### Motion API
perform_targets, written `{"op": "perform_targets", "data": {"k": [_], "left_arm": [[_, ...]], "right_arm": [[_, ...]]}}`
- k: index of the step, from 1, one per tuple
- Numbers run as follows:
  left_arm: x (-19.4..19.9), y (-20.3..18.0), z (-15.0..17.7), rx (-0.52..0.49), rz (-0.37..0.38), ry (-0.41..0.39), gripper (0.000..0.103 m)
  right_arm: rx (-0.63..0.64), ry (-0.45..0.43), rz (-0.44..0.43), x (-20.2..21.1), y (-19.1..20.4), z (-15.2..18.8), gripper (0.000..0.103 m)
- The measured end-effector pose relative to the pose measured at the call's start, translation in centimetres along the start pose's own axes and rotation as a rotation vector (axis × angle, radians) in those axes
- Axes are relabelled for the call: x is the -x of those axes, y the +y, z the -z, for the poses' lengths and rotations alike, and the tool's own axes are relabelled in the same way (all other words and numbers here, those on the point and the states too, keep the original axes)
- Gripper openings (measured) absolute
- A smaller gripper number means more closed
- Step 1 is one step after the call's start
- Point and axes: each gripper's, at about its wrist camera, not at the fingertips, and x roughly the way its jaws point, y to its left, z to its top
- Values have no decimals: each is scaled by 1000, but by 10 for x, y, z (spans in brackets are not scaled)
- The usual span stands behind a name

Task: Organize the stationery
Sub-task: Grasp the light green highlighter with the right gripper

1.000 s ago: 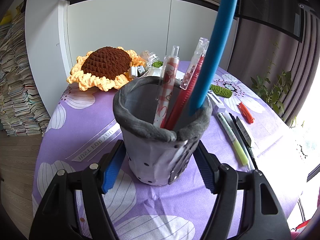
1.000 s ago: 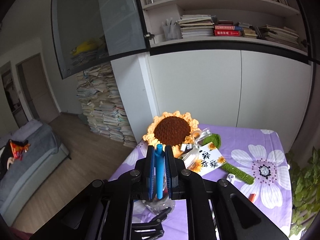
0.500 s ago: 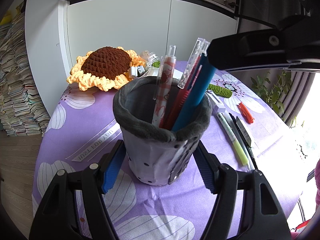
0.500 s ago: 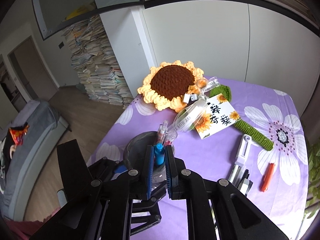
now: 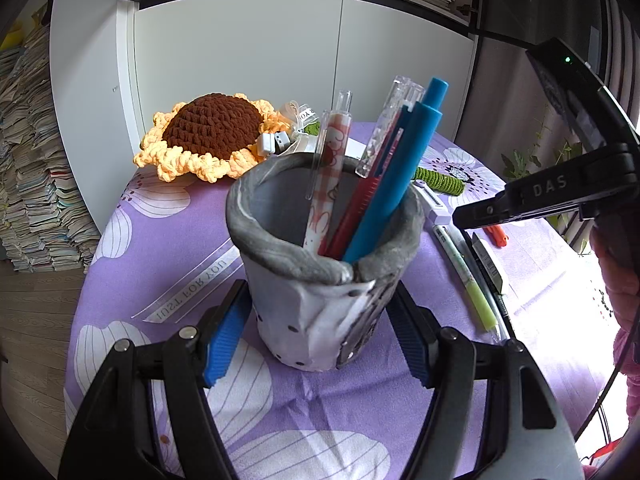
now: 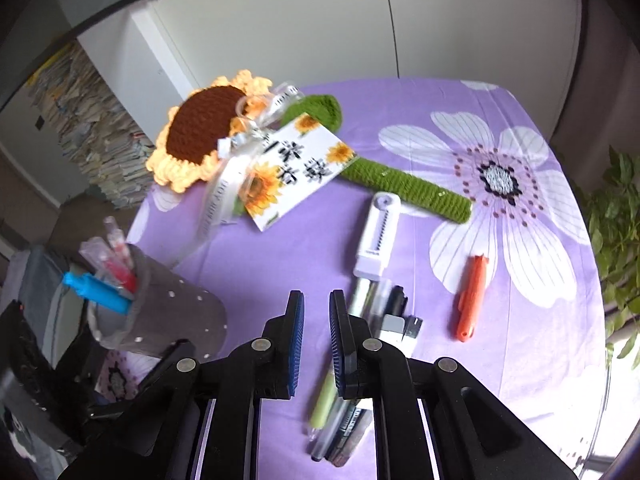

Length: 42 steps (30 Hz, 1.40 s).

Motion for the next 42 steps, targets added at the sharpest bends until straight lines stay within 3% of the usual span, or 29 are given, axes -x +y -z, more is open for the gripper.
{"op": "perform_targets", "data": {"k": [5,13,16,20,21,25,27,35,42], "left_arm": [[0,0,0,0,0,0,69],[0,0,0,0,-1,2,69],[0,0,0,0,-1,2,69],[0,0,0,0,-1,2,69],[0,0,0,0,-1,2,69],[0,0,0,0,-1,2,69],[1,-1,0,0,-1,2,69],[2,-1,0,0,-1,2,69],[2,-1,1,-1,-1,2,69]], "right_arm": [[-49,46,22,-24,-19,-4,11],[-30,67,57,-39,-15,-9,12],[-22,73,97,-43,-11,-11,20],[5,78,90,-47,-1,-11,43],[9,77,97,-48,2,-11,44],[26,90,129,-54,8,-14,40],[40,81,152,-54,10,-14,18],[19,52,28,-34,10,-6,17],[72,-130,-38,31,30,-1,16]]}}
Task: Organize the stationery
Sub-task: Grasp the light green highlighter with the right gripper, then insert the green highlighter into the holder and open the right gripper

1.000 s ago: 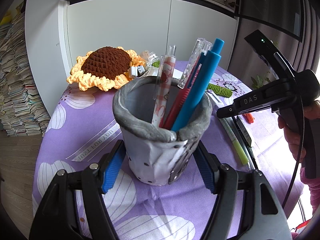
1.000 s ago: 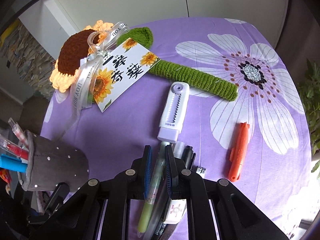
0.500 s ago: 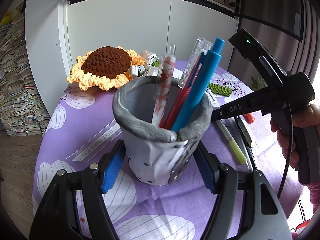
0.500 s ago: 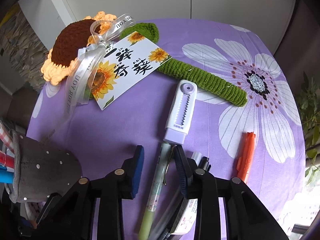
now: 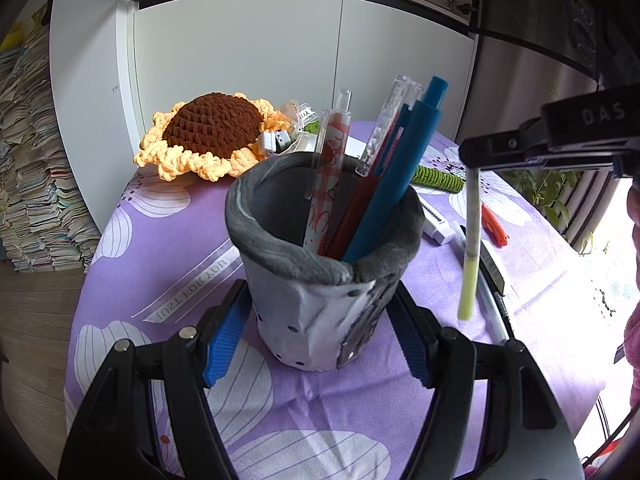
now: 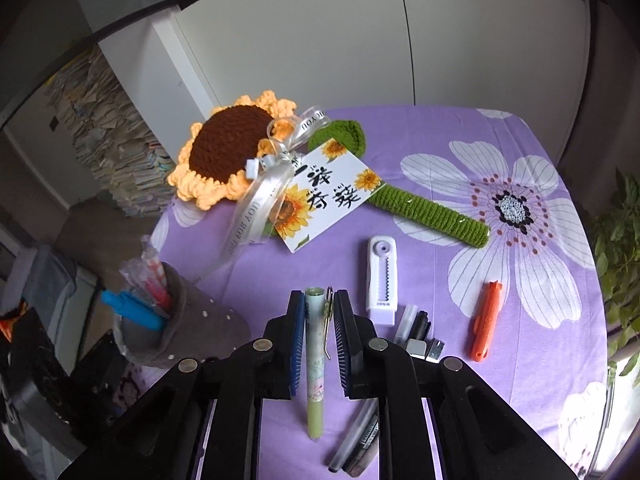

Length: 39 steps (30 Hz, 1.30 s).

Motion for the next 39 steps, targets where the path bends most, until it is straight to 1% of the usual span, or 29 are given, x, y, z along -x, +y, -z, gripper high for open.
{"op": "perform_targets", "data": {"k": [11,14,16,20,23,25,30,34,39], "left_arm": [[0,0,0,0,0,0,69],[0,0,0,0,0,0,69],[0,0,0,0,0,0,69],[0,0,0,0,0,0,69],[0,0,0,0,0,0,69],[0,0,0,0,0,0,69],[0,0,0,0,1,0,69],[-1,1,0,0,1,1,69],[0,0,0,0,0,1,69]], "right_arm": [[126,-302,-71,96,51,-14,16],[158,-352,-82,113,63,-19,16],[174,-366,-94,119,71,-22,15],[196,-367,-141,119,82,-22,15],[201,-352,-162,108,87,-21,15],[207,-322,-162,93,90,-19,15],[209,-214,-145,55,88,-9,15],[208,-137,-149,39,83,-1,16],[185,-130,-161,47,73,3,16]]}}
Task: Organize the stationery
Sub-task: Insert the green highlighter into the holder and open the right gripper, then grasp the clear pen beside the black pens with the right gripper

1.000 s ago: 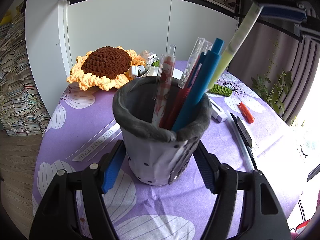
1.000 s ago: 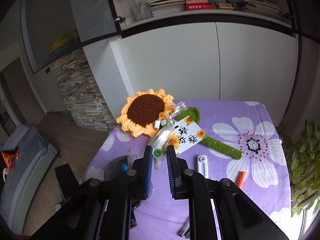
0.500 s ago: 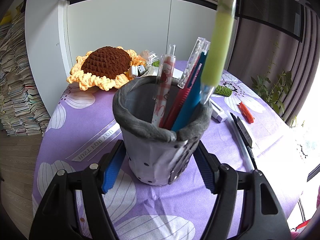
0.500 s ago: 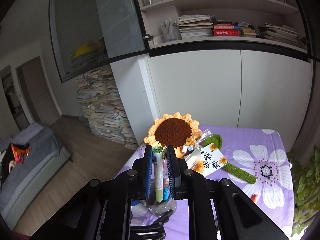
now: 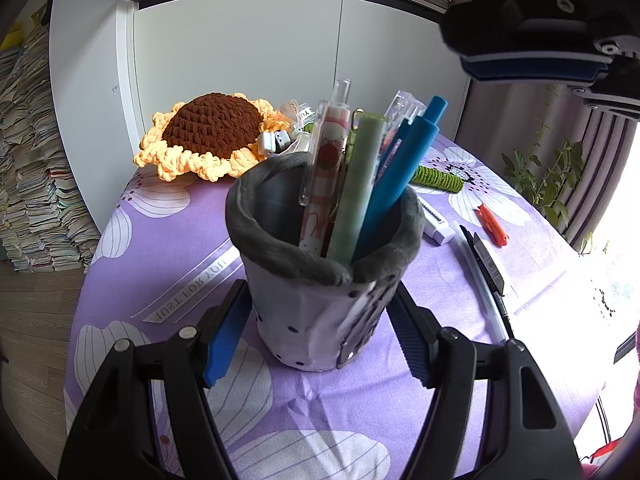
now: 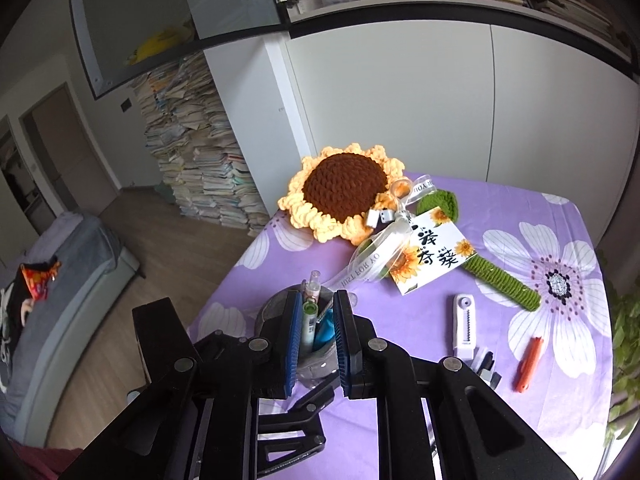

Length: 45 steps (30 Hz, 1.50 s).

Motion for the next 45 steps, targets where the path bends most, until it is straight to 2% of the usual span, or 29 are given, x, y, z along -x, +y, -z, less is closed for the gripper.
{"op": "perform_targets", "data": {"k": [3,6,12,15,18,21,29,35,45], "left_arm": [[0,0,0,0,0,0,69],[0,0,0,0,0,0,69],[0,0,0,0,0,0,69],[0,0,0,0,0,0,69],[0,0,0,0,0,0,69],[0,0,0,0,0,0,69],[0,0,0,0,0,0,69],[0,0,0,0,0,1,69],[-1,0,0,0,1,2,69]], "right_arm": [[-22,-31,27,14,-11,-1,16],[-57,-20,108,17,-30,0,16],[-182,195,235,-32,-91,23,16],[-259,264,248,-51,-120,32,16],[-315,289,237,-59,-135,37,16],[-317,298,224,-64,-137,38,16],[-289,348,257,-80,-138,41,16],[-215,430,268,-91,-126,49,16],[-218,395,284,-100,-126,41,15]]}}
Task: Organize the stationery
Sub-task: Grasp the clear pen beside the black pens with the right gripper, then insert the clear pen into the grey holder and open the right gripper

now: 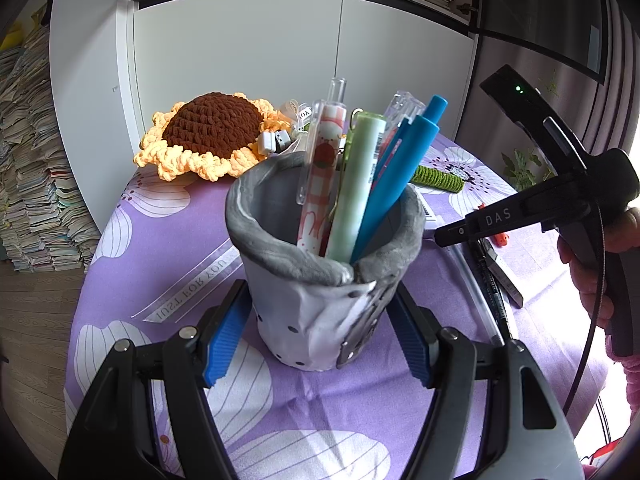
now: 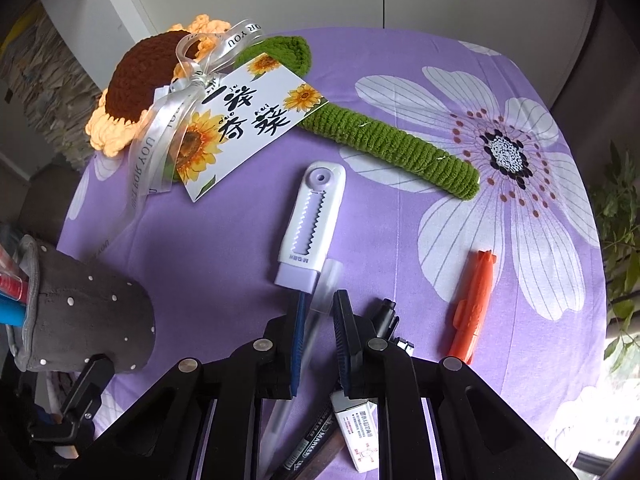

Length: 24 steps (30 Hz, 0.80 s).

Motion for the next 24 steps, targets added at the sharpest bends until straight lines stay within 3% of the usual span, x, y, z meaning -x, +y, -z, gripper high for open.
{"op": "perform_targets", "data": {"k": [7,24], "left_arm": [[0,0,0,0,0,0,69],[0,0,0,0,0,0,69]], "right_arm": [[-20,-97,-97,37,3,7,12],[134,-576,-237,194,56,27,11]]}}
